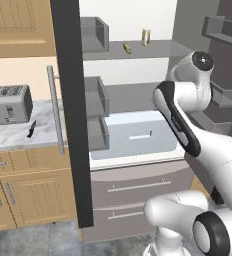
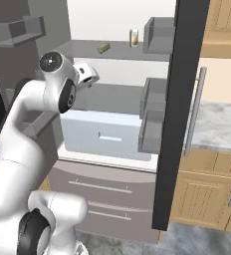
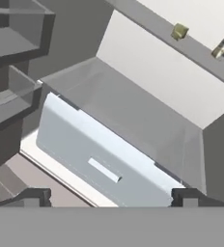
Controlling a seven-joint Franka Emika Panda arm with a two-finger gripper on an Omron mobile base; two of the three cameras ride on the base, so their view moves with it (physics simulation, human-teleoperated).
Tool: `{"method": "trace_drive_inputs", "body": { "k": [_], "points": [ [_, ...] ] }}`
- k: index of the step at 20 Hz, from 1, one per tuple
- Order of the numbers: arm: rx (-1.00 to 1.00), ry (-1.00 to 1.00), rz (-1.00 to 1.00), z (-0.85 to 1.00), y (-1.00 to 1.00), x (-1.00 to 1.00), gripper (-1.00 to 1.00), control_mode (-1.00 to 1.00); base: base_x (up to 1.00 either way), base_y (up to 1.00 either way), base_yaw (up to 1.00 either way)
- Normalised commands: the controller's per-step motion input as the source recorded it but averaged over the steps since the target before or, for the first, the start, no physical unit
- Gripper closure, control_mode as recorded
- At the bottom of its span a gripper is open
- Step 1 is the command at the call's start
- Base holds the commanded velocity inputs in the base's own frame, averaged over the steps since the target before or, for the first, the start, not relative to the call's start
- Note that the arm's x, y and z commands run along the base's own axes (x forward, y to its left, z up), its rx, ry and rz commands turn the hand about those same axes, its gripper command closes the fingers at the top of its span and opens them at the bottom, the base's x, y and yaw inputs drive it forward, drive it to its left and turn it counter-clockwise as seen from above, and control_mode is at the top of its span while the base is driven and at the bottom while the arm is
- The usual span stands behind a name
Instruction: Retrieve the butter from the fridge and place it on a plate on the dining table. Then retrieve the butter knife by the fridge and place it near the plate.
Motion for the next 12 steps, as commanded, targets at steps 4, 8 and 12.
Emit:
{"method": "trace_drive_inputs", "body": {
  "k": [4, 8, 12],
  "points": [
    [0.01, 0.26, -0.05, 0.47, 0.06, 0.00, -1.00, -1.00, 0.00, 0.00, 0.00],
    [0.06, 0.12, -0.09, 0.33, -0.14, 0.16, -1.00, -1.00, 0.00, 0.00, 0.00],
    [0.02, 0.00, -0.04, 0.00, -0.14, 0.07, -1.00, 1.00, 0.05, -0.09, -0.03]
  ]
}}
